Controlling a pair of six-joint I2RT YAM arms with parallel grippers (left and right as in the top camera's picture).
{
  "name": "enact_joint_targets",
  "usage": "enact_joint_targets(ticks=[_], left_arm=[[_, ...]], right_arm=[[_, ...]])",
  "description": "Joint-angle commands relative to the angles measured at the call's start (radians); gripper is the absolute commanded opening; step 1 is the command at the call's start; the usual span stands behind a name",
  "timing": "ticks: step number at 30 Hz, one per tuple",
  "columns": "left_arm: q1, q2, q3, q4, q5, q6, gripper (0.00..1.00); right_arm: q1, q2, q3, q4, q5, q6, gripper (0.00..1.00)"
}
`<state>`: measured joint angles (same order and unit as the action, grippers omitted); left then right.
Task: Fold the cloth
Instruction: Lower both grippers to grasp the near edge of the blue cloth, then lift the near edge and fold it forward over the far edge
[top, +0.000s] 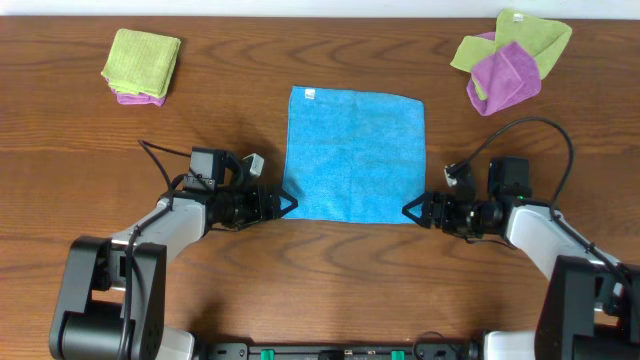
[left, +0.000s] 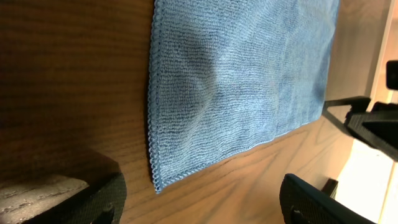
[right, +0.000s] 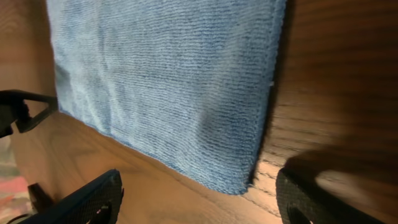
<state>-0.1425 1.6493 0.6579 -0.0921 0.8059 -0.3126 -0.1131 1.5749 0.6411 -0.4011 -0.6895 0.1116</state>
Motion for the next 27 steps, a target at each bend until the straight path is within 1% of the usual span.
enact_joint_targets(ticks=[1, 6, 8, 9, 11, 12, 13, 14, 15, 16, 17, 19, 20, 24, 27], left_arm=[[-0.024, 0.033, -0.047, -0.008, -0.070, -0.050, 0.81], [-0.083, 0.071, -0.047, 0.020, -0.082, -0.079, 0.80], [-0.086, 0.097, -0.047, 0.035, -0.084, -0.096, 0.78], [-0.086, 0.107, -0.047, 0.040, -0.080, -0.099, 0.77], [-0.085, 0.126, -0.047, 0.043, -0.080, -0.108, 0.72], [-0.085, 0.129, -0.047, 0.044, -0.080, -0.108, 0.71], [-0.085, 0.129, -0.047, 0.044, -0.083, -0.107, 0.68], [-0.085, 0.129, -0.046, 0.048, -0.085, -0.107, 0.61], [-0.085, 0.129, -0.046, 0.056, -0.089, -0.108, 0.47], [-0.085, 0.129, -0.046, 0.062, -0.093, -0.115, 0.34], [-0.085, 0.129, -0.046, 0.070, -0.092, -0.124, 0.25], [-0.085, 0.129, -0.044, 0.080, -0.092, -0.138, 0.10], [-0.085, 0.129, -0.041, 0.079, -0.091, -0.138, 0.06], [-0.085, 0.129, -0.021, 0.079, -0.088, -0.141, 0.05], [-0.085, 0.129, 0.011, 0.079, -0.055, -0.141, 0.06]], right_arm=[[0.034, 0.026, -0.044, -0.003, 0.034, 0.039, 0.80], [0.061, 0.036, -0.047, 0.022, 0.035, 0.055, 0.80], [0.060, 0.036, -0.047, 0.027, 0.036, 0.065, 0.78], [0.060, 0.036, -0.047, 0.028, 0.039, 0.068, 0.76], [0.060, 0.036, -0.047, 0.027, 0.047, 0.068, 0.68], [0.060, 0.036, -0.047, 0.028, 0.053, 0.068, 0.63], [0.060, 0.036, -0.047, 0.028, 0.058, 0.068, 0.55], [0.060, 0.036, -0.047, 0.029, 0.058, 0.068, 0.47], [0.060, 0.036, -0.047, 0.032, 0.057, 0.070, 0.35], [0.060, 0.036, -0.047, 0.035, 0.058, 0.077, 0.29], [0.060, 0.036, -0.047, 0.040, 0.058, 0.086, 0.18], [0.060, 0.036, -0.047, 0.051, 0.057, 0.101, 0.04], [0.060, 0.036, -0.047, 0.055, 0.057, 0.102, 0.01], [0.060, 0.035, -0.037, 0.061, 0.057, 0.102, 0.02], [0.060, 0.034, 0.000, 0.042, 0.053, 0.101, 0.01]])
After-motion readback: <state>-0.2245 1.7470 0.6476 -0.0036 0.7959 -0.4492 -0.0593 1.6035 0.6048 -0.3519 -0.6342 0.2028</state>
